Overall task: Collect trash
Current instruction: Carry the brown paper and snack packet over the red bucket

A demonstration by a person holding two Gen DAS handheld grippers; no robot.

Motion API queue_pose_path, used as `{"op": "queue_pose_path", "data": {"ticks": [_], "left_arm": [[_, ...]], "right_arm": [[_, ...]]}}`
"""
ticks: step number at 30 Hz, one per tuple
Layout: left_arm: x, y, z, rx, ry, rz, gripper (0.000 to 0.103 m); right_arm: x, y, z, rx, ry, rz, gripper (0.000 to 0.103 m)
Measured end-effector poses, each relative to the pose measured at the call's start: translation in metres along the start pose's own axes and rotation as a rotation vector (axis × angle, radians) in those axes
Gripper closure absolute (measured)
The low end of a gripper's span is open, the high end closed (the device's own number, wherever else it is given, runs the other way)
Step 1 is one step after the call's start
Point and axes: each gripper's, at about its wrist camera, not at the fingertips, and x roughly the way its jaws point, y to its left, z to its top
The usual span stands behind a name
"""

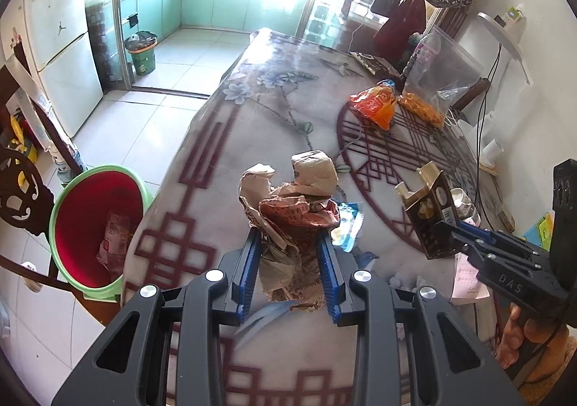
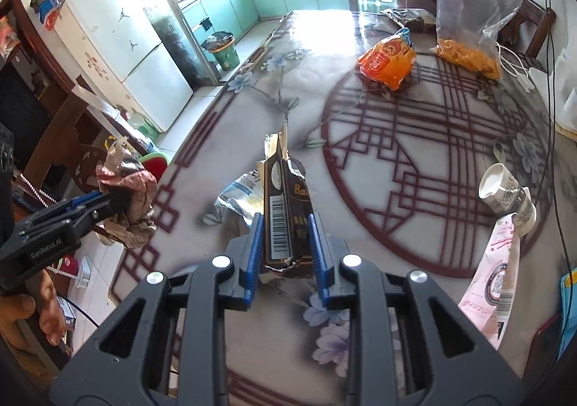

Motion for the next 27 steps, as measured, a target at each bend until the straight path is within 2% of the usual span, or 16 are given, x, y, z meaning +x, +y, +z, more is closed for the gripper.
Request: {"op": "queue_pose_path", "data": {"ticks": [14, 27], "left_arm": [[-0.006, 0.052, 0.018, 0.000, -0.005, -0.015, 0.074], [-0.014, 0.126, 0.029, -0.072, -0.020, 0.034, 0.073]], "right_arm": [[0.004, 0.058, 0.015, -0.025, -0.027, 0.000, 0.078], [0.032, 0.132, 0.037, -0.104, -0.023, 0.040, 0.078]]}}
